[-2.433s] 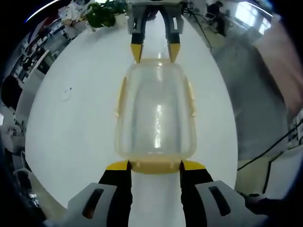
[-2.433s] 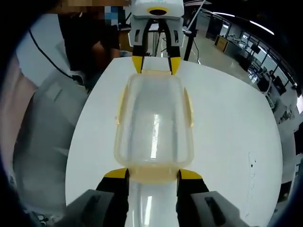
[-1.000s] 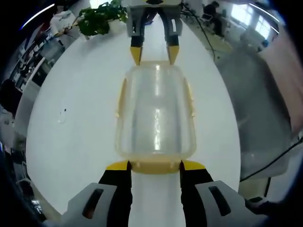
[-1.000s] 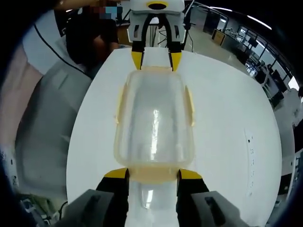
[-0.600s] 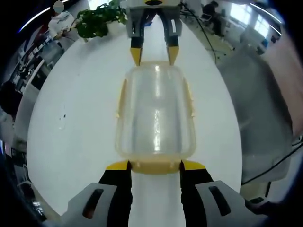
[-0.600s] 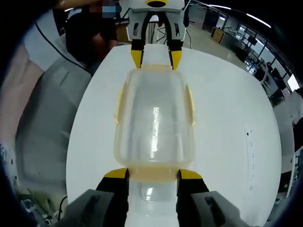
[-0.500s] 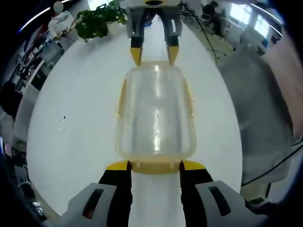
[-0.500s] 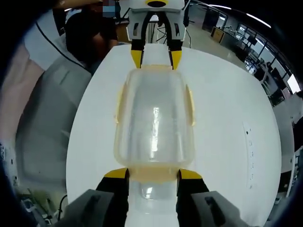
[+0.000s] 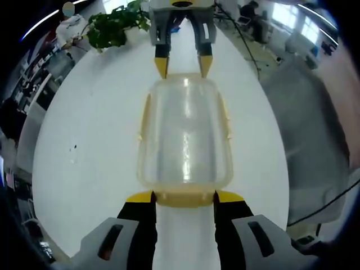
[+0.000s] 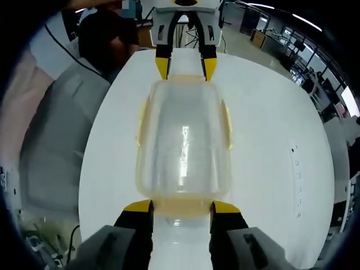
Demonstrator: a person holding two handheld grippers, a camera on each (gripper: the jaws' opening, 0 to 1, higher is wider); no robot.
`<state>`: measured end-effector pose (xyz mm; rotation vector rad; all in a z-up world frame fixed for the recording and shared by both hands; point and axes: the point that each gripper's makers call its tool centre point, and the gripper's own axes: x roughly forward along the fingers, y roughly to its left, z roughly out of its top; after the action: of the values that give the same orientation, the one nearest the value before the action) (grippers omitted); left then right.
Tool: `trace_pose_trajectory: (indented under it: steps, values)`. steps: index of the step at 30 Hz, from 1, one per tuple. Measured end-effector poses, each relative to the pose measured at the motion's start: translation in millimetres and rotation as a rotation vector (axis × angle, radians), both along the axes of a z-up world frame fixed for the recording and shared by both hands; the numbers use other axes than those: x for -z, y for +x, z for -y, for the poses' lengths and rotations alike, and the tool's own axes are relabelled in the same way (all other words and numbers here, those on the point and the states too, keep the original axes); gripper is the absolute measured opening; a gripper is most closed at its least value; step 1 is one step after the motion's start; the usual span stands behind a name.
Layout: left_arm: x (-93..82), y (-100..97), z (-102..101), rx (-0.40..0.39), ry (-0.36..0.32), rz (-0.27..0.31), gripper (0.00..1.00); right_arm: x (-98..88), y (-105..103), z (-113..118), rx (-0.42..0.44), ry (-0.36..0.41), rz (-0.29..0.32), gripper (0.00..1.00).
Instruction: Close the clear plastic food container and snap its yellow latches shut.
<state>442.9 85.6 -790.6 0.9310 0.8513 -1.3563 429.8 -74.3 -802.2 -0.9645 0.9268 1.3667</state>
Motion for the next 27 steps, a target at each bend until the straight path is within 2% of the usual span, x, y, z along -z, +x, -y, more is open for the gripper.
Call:
trace_pose_trajectory:
  steps: [27]
  values:
    - [0.1, -0.2, 36, -0.003, -0.038, 0.001, 0.37, -0.2, 1, 37, -0.002, -0.032, -0.003, 0.36]
